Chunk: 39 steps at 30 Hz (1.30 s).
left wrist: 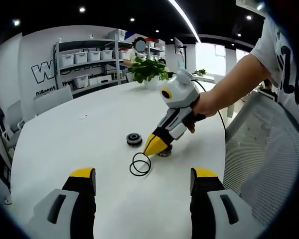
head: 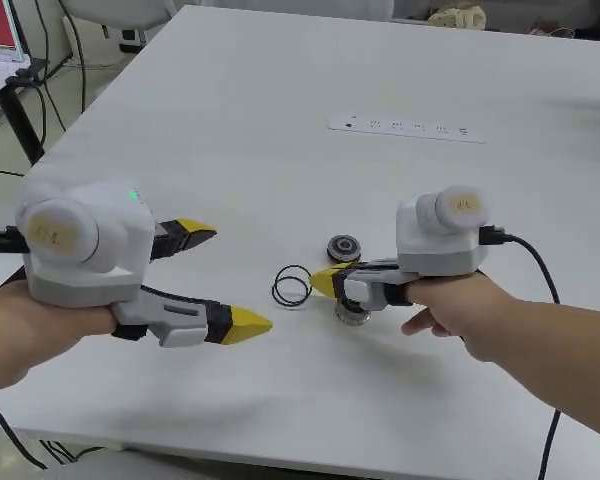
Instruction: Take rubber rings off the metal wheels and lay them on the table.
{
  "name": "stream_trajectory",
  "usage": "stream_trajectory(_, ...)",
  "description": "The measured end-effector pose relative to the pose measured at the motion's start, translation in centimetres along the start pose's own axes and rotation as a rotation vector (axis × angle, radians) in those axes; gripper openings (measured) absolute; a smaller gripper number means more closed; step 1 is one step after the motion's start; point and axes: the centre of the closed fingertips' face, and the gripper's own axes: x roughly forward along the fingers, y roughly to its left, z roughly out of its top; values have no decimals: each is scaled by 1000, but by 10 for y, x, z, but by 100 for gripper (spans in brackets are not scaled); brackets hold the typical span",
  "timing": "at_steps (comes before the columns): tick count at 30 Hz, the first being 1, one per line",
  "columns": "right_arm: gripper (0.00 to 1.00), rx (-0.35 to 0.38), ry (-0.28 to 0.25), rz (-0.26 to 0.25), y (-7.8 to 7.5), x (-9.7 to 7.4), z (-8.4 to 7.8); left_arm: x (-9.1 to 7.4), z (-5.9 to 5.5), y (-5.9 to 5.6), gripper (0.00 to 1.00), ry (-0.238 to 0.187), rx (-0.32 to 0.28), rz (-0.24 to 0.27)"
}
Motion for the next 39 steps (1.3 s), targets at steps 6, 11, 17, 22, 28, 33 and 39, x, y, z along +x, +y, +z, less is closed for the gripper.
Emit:
stream_trajectory(6,0,-18,23,-22,-1,5,-3,-2,-2,1,76,4,-4,4)
stream_trajectory(11,0,-23,37,-45,-3,7,-4,-4,-3,2,76,9,-4,8)
stream_trajectory(17,0,-27,51,-63,-6,8,-5,-3,-4,0,76,14,-3,3)
stream_trajectory(22,0,-31,59,-74,-8,8,-6,-2,-4,0,76,15,-6,0)
stream_trajectory(28,0,-37,56,-78,-8,8,-7,-1,-3,-1,76,15,-7,-2)
stream_trajectory(33,2,-46,57,-83,-9,7,-7,-1,-3,-1,75,15,-9,-1)
stream_trajectory(39,4,-44,27,-83,-9,4,-3,-1,-3,0,75,14,-13,0)
